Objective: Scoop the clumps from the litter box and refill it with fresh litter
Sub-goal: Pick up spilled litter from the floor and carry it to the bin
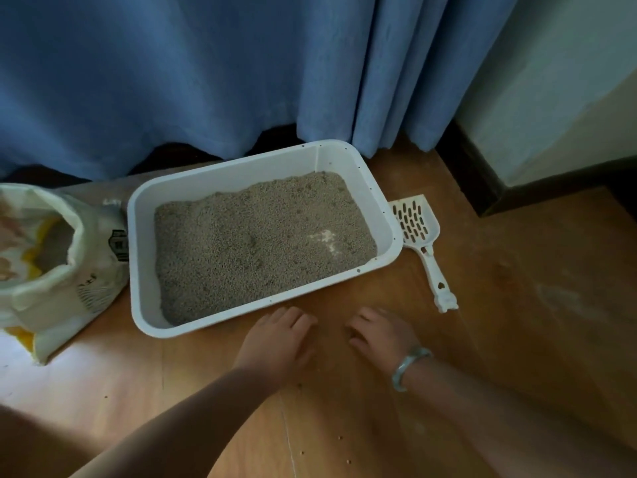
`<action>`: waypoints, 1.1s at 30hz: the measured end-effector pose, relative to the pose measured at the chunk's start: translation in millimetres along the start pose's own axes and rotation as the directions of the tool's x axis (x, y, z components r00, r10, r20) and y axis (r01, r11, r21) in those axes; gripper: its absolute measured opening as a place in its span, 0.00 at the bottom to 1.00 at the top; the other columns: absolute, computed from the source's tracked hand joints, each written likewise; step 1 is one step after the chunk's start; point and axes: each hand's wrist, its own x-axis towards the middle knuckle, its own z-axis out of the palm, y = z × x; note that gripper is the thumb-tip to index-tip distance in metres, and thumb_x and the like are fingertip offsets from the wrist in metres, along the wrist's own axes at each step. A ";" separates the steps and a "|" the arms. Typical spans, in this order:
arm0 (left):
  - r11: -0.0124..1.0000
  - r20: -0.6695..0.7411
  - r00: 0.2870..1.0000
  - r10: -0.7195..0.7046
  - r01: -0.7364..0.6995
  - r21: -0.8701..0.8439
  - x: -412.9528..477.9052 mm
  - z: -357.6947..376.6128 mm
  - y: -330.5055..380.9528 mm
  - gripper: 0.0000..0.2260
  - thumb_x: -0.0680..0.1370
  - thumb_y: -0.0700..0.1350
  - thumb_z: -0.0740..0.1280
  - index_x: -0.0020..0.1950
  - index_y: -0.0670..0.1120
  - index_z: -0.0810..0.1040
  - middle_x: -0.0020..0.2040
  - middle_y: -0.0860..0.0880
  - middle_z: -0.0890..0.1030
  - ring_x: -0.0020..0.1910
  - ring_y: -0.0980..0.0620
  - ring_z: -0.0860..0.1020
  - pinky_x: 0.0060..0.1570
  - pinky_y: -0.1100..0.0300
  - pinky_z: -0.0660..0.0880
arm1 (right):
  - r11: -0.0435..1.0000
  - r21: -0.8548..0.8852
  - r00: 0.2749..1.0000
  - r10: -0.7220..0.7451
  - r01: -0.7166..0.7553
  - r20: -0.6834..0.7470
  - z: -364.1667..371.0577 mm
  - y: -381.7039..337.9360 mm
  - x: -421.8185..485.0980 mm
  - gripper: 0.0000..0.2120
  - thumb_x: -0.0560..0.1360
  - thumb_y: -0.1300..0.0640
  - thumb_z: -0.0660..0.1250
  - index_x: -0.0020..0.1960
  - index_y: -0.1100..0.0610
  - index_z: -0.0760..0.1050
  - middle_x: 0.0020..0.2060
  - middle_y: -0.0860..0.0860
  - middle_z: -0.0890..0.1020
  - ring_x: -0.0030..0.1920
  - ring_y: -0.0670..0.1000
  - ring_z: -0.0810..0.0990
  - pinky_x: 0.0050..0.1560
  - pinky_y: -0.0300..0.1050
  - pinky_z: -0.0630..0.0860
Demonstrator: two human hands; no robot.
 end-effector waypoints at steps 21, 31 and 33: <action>-0.839 0.828 0.551 -0.101 0.400 -0.369 -38.4 -38.0 5.5 0.23 0.81 0.49 0.54 0.36 0.39 0.80 0.30 0.43 0.79 0.27 0.48 0.80 0.25 0.58 0.78 | 0.930 0.270 0.935 -0.160 0.251 -0.318 0.4 -111.1 -4.8 0.10 0.69 0.43 0.66 0.44 0.48 0.76 0.44 0.43 0.75 0.46 0.45 0.71 0.46 0.37 0.66; -0.820 0.849 0.401 -0.345 0.311 -0.480 -81.3 -29.0 -45.6 0.15 0.81 0.47 0.55 0.50 0.39 0.76 0.41 0.42 0.84 0.37 0.48 0.84 0.36 0.56 0.81 | 0.965 0.255 0.987 0.097 -0.062 -0.130 25.7 -81.9 20.3 0.09 0.75 0.52 0.66 0.54 0.51 0.79 0.50 0.48 0.78 0.51 0.50 0.76 0.51 0.45 0.74; -0.820 0.842 0.410 -0.350 0.301 -0.488 -82.9 -28.5 -50.7 0.16 0.82 0.48 0.54 0.50 0.39 0.77 0.42 0.42 0.85 0.38 0.48 0.84 0.37 0.56 0.81 | 0.979 0.203 0.991 0.049 -0.022 -0.127 24.6 -88.2 32.1 0.11 0.74 0.54 0.67 0.56 0.52 0.79 0.50 0.49 0.79 0.50 0.52 0.77 0.50 0.47 0.75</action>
